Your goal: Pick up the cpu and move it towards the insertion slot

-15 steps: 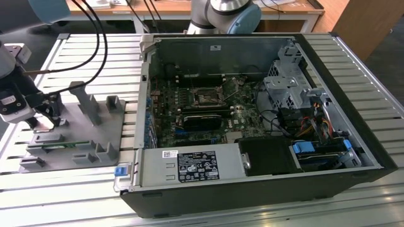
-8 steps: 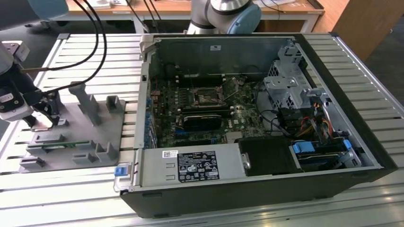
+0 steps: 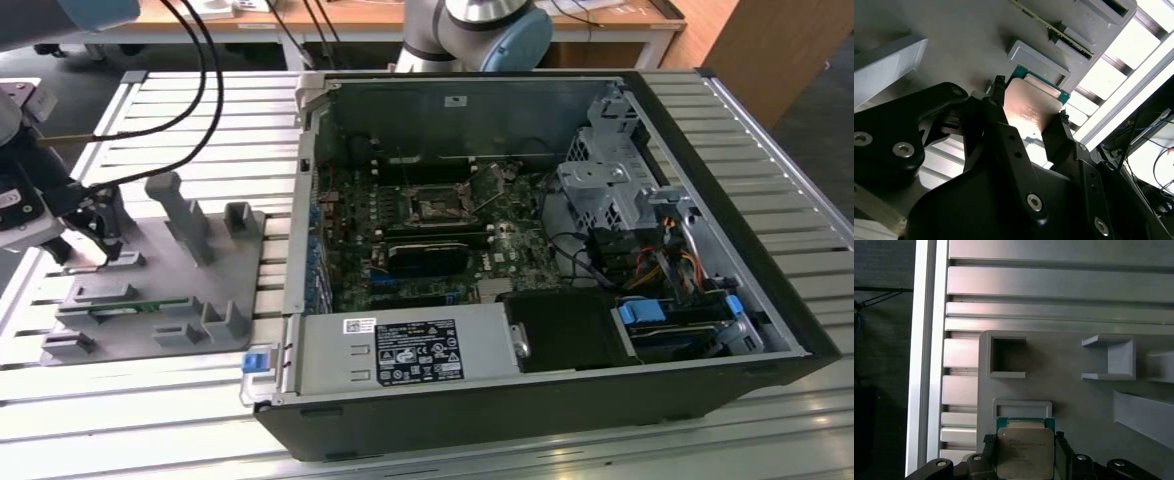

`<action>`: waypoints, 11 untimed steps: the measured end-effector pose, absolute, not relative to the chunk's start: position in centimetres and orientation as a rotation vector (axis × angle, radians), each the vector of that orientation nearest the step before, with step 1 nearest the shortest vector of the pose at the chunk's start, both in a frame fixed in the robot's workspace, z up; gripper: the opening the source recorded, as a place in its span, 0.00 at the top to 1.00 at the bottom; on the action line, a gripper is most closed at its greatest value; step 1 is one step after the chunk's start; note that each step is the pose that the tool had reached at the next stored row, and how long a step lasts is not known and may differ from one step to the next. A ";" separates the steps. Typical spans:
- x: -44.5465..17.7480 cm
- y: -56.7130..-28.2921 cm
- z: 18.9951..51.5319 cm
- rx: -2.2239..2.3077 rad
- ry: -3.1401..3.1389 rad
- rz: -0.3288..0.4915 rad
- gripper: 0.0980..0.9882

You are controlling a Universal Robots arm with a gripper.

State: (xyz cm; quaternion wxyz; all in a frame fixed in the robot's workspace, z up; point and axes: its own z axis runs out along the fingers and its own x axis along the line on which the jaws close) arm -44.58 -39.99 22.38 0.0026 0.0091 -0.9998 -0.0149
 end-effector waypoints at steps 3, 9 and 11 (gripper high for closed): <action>-44.6 -40.0 22.6 0.028 -3.136 -0.047 0.50; -44.6 -40.0 23.1 0.028 -3.136 -0.047 0.50; -44.6 -40.0 23.2 0.028 -3.136 -0.047 0.50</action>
